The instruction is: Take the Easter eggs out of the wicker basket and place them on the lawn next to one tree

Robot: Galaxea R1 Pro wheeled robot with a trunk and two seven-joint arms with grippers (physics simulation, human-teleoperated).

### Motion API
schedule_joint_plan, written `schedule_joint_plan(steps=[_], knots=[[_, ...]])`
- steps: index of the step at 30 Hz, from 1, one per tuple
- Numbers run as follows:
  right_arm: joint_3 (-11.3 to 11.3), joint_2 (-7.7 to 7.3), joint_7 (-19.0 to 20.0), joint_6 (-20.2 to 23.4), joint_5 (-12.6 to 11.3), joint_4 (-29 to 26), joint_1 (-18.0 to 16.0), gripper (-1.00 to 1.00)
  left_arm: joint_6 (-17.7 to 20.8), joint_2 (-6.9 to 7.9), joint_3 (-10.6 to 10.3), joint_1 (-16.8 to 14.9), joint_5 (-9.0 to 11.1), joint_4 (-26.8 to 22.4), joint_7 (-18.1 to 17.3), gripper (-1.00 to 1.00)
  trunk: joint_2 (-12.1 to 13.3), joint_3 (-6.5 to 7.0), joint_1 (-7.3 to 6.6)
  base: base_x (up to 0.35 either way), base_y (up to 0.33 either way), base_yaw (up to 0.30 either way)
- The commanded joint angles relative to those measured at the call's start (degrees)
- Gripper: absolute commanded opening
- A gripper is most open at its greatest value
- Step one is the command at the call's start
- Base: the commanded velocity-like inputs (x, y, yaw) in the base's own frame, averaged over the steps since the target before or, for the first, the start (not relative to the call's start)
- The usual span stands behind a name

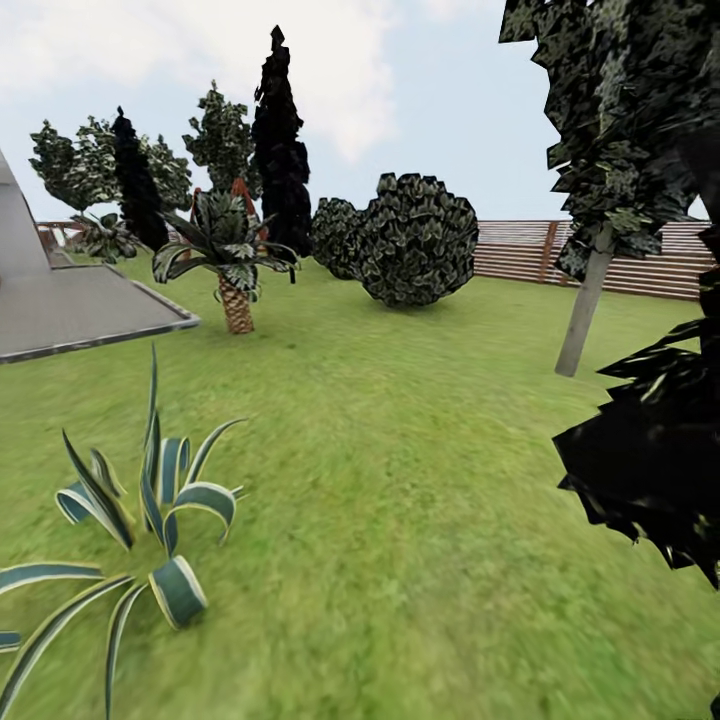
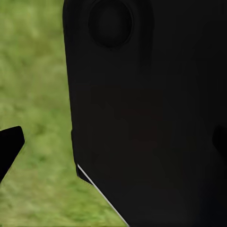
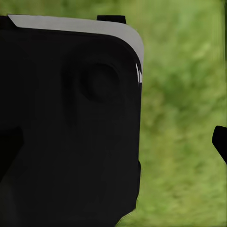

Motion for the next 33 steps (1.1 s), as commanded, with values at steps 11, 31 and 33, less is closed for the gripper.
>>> schedule_joint_plan(steps=[11,31,33], knots=[[0.00,0.00,-0.03,0.02,0.03,0.02,-0.04,1.00,0.03,0.01,0.00,0.05,-0.01,-0.14,-0.02,1.00,-0.02,-0.34,0.03,0.341,0.001,-0.193],[0.01,0.00,-0.03,0.03,0.03,-0.01,-0.04,1.00,0.03,0.01,0.00,0.05,-0.02,-0.14,-0.02,1.00,-0.02,-0.35,0.03,0.334,0.104,-0.003],[0.01,0.00,-0.03,0.03,0.03,0.01,-0.04,1.00,0.03,0.01,0.00,0.05,-0.02,-0.14,-0.02,1.00,-0.02,-0.35,0.03,0.339,0.020,0.000]])
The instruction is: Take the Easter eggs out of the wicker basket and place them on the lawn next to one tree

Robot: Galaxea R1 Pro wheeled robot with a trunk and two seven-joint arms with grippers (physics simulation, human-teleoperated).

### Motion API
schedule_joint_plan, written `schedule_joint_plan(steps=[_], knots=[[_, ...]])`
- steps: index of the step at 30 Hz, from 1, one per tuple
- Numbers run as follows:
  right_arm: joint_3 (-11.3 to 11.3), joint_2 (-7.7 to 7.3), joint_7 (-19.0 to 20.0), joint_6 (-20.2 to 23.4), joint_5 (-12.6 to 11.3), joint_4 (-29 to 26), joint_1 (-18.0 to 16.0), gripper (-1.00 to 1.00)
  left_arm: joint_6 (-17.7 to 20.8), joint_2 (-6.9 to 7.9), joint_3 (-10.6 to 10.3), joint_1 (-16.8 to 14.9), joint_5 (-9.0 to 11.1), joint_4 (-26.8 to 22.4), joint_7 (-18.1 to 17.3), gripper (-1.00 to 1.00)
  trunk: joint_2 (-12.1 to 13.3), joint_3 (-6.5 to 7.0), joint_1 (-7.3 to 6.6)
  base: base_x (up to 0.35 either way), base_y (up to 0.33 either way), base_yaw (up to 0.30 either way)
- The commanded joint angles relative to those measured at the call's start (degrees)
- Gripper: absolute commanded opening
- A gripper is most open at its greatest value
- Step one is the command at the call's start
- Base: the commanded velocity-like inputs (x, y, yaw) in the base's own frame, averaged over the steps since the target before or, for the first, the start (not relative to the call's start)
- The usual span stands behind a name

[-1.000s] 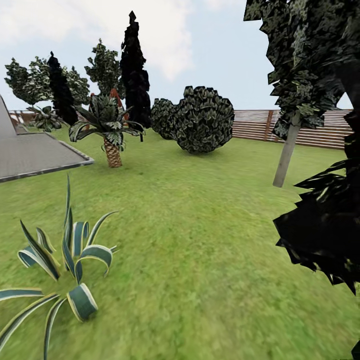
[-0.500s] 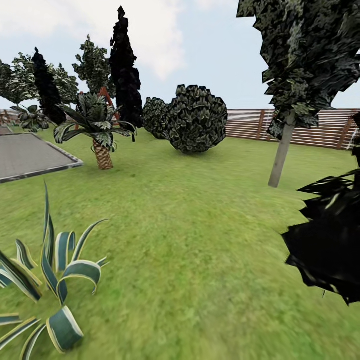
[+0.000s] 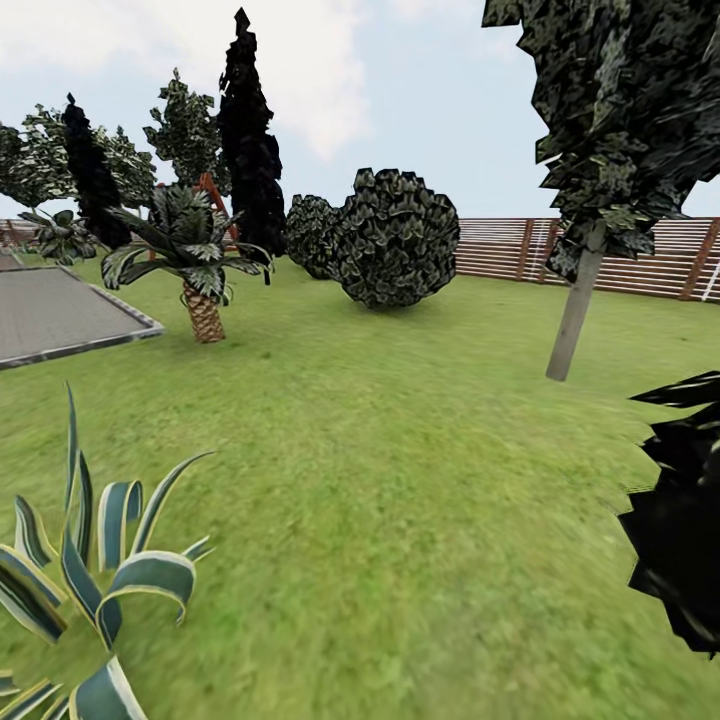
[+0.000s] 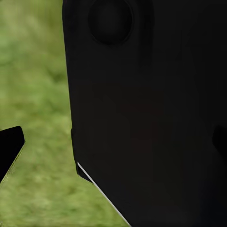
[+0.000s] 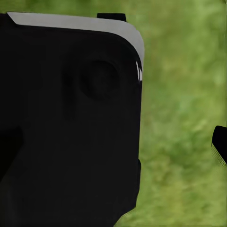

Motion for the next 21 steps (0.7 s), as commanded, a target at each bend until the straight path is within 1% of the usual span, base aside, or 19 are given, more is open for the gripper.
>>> schedule_joint_plan(steps=[1,21], knots=[[0.01,0.00,-0.03,-0.02,0.03,0.04,-0.04,1.00,0.03,0.00,0.00,0.04,-0.02,-0.13,-0.02,1.00,-0.02,-0.04,0.03,0.340,0.007,0.000],[0.01,0.00,-0.03,-0.02,0.03,0.05,-0.04,1.00,0.03,0.00,0.00,0.04,-0.02,-0.13,-0.02,1.00,-0.02,-0.04,0.03,0.341,0.001,0.000]])
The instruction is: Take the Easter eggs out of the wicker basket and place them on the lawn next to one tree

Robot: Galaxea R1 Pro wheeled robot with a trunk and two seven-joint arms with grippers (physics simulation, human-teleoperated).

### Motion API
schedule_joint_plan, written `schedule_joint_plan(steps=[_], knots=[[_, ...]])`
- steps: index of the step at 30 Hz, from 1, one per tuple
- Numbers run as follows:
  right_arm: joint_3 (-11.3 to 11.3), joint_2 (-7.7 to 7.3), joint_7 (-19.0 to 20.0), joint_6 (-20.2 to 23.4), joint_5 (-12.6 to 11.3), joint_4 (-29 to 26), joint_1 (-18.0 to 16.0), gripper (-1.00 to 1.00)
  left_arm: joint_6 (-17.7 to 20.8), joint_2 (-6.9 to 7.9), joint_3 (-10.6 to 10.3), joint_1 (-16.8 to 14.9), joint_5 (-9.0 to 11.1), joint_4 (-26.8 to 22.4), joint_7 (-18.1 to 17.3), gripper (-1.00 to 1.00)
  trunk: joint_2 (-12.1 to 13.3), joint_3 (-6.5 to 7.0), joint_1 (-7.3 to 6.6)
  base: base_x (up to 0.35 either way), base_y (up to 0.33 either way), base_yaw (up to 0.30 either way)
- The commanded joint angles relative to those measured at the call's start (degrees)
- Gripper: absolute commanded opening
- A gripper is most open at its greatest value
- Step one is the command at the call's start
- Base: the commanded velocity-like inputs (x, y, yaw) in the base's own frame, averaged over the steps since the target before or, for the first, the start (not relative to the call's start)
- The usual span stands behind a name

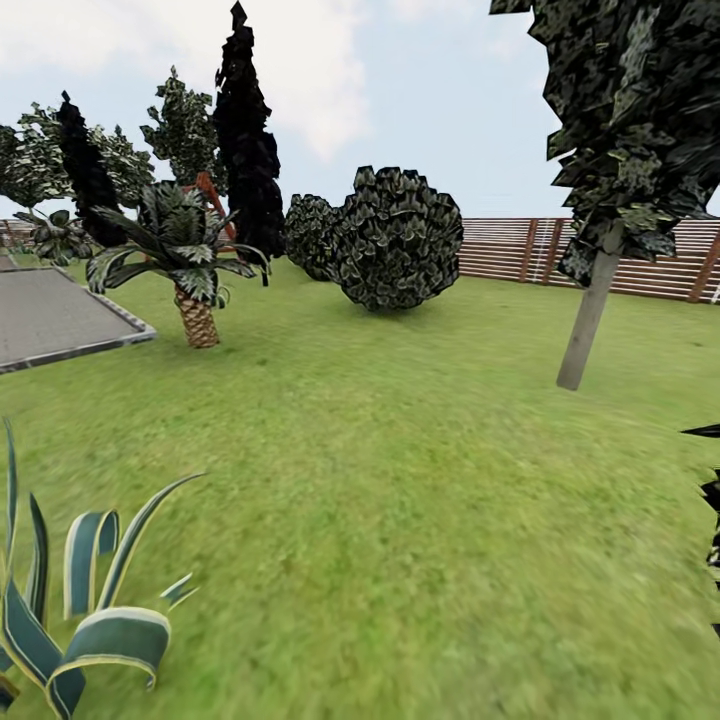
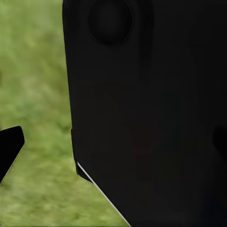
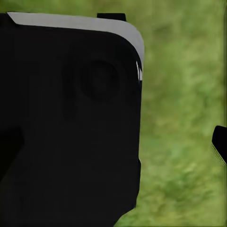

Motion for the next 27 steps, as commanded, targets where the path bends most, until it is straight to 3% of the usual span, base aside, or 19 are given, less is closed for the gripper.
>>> schedule_joint_plan(steps=[1,27], knots=[[0.01,0.00,-0.03,-0.02,0.03,0.06,-0.04,1.00,0.03,0.01,0.00,0.04,-0.02,-0.13,-0.02,1.00,-0.02,-0.04,0.04,0.341,0.000,0.000],[-0.01,0.00,-0.03,-0.02,0.03,0.01,-0.04,1.00,0.03,0.01,0.00,0.04,-0.02,-0.13,-0.02,1.00,-0.02,-0.04,0.04,0.341,0.000,0.000]])
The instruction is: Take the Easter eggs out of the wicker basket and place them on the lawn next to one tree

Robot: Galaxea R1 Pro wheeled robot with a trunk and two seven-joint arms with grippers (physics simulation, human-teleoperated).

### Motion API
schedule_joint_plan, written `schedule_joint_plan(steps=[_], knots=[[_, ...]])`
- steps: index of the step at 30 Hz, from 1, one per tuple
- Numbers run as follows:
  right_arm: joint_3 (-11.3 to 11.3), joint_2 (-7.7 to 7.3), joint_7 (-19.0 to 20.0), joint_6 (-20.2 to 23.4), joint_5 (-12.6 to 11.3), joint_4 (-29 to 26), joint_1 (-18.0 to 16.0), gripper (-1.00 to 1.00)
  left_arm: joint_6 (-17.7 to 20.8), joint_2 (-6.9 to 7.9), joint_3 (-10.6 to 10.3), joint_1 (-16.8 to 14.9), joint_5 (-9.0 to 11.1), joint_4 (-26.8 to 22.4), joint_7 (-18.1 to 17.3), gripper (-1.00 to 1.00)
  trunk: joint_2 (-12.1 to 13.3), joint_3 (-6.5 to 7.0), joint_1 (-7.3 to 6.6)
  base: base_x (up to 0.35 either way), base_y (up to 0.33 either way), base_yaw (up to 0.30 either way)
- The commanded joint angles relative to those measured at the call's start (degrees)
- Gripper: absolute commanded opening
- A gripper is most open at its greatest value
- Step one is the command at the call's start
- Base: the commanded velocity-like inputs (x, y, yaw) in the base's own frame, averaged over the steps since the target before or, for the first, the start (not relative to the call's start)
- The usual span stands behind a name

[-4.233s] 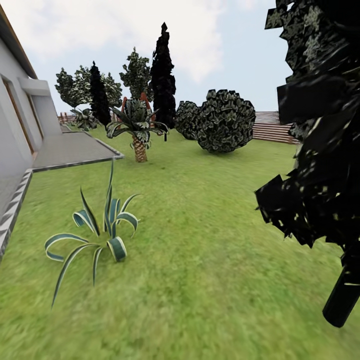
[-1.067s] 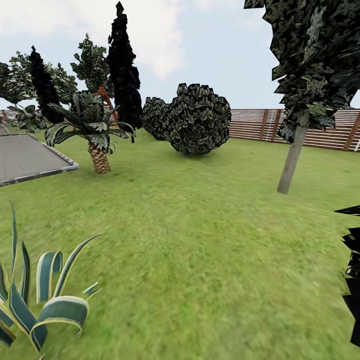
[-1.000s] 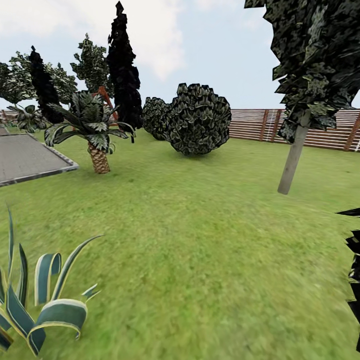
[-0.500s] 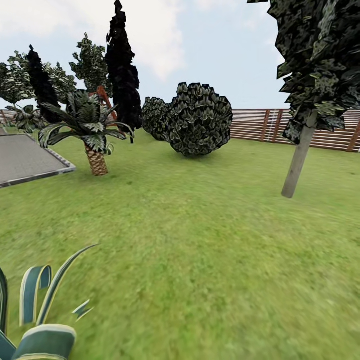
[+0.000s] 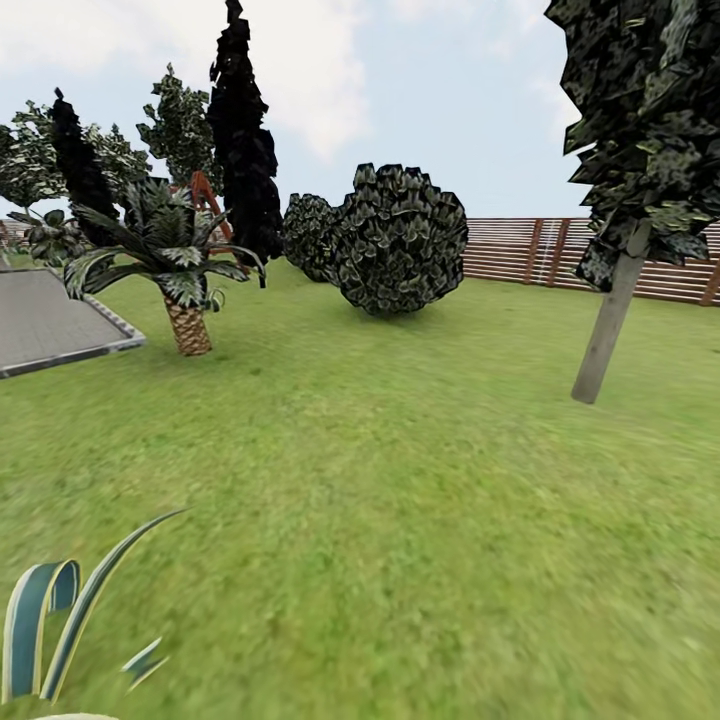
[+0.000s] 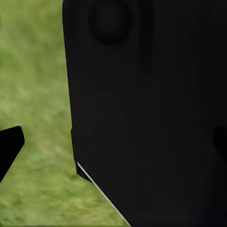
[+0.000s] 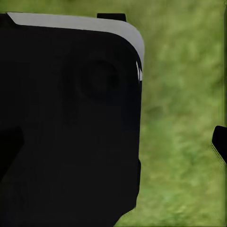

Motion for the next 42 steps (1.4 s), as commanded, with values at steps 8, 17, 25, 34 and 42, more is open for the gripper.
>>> schedule_joint_plan(steps=[8,17,25,34,42], knots=[[0.02,0.00,-0.03,-0.02,0.03,0.03,-0.04,1.00,0.03,0.00,0.00,0.04,-0.02,-0.13,-0.02,1.00,-0.02,-0.04,0.04,0.341,0.000,0.000],[0.02,0.00,-0.03,-0.02,0.03,0.04,-0.04,1.00,0.03,0.00,0.00,0.04,0.00,-0.13,-0.02,1.00,-0.02,-0.04,0.04,0.341,0.000,0.000],[0.03,0.00,-0.03,-0.02,0.03,0.05,-0.04,1.00,0.03,0.00,0.00,0.04,0.05,-0.13,-0.02,1.00,-0.02,-0.04,0.04,0.341,0.000,0.000],[0.03,0.00,-0.03,-0.02,0.03,0.04,-0.04,1.00,0.03,0.00,0.00,0.04,0.07,-0.13,-0.02,1.00,-0.02,-0.04,0.04,0.341,0.000,0.000],[0.03,0.00,-0.03,-0.02,0.03,0.03,-0.04,1.00,0.03,-0.02,0.00,0.04,0.07,-0.13,-0.02,1.00,-0.02,-0.04,0.04,0.341,0.000,0.000]])
